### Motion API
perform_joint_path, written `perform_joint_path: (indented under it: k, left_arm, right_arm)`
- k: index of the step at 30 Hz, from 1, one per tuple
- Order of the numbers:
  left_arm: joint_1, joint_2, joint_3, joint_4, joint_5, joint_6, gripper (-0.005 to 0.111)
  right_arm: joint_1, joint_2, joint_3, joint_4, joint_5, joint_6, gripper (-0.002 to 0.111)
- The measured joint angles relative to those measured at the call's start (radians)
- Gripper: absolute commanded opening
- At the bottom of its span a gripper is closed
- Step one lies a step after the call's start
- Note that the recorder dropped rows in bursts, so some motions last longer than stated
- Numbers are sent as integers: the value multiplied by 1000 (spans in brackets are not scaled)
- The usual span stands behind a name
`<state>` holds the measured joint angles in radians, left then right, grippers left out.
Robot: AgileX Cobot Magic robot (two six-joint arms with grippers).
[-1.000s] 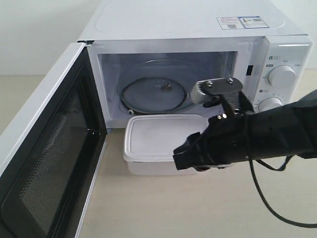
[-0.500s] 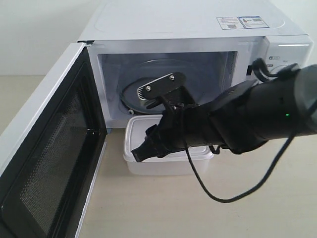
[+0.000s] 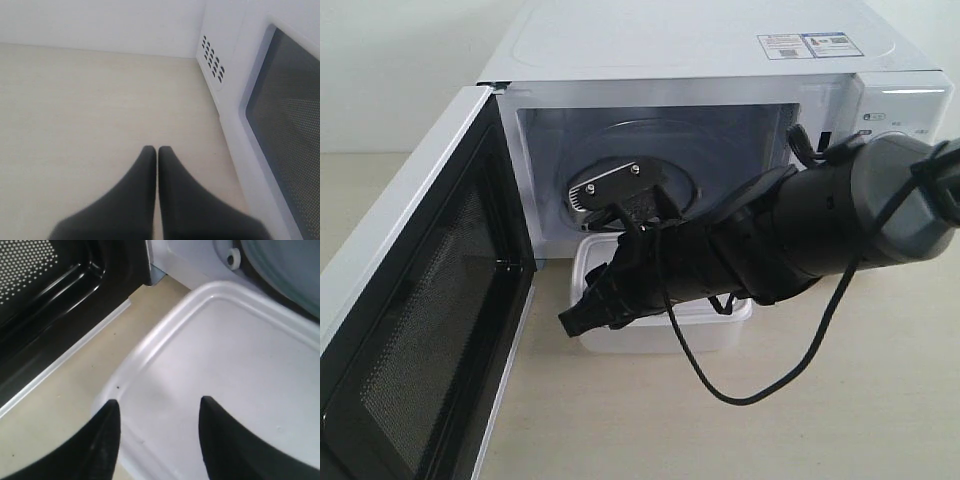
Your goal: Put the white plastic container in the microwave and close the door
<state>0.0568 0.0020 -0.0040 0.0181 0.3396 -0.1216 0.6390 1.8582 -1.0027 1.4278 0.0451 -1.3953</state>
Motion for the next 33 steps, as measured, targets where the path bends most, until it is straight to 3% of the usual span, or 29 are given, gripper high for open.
perform_joint_path:
  k: [17,26,33]
  left_arm:
    - [0,0,0,0,0,0,4]
    - [0,0,0,0,0,0,4]
    - [0,0,0,0,0,0,4]
  right_arm:
    - [0,-40,104,8,-36,-18,47]
    - [-4,-184,245,8,-9,-43,47]
    - [-71,-330,376,10,14,-43,47]
